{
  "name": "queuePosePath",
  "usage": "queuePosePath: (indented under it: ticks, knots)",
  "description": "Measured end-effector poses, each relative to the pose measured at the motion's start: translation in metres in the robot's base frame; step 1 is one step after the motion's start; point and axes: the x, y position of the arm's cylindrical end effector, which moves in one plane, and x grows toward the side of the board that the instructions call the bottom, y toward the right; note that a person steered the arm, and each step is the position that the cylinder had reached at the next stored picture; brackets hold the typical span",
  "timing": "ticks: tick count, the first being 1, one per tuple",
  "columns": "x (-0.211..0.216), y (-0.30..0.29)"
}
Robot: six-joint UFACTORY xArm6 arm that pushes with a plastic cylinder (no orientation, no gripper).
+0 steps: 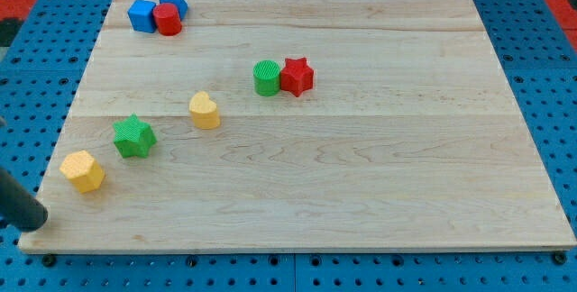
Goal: Move the hexagon to the left of the green star
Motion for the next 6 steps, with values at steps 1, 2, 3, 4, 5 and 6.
queuePosePath:
  ticks: [1, 2, 3, 4, 5, 6]
  knots:
    - [-0.024, 0.026]
    - [-0.037, 0.073]
    - [-0.068, 0.076]
    - [-0.025, 0.091]
    - [-0.03, 0.044]
    - [-0.06, 0.024]
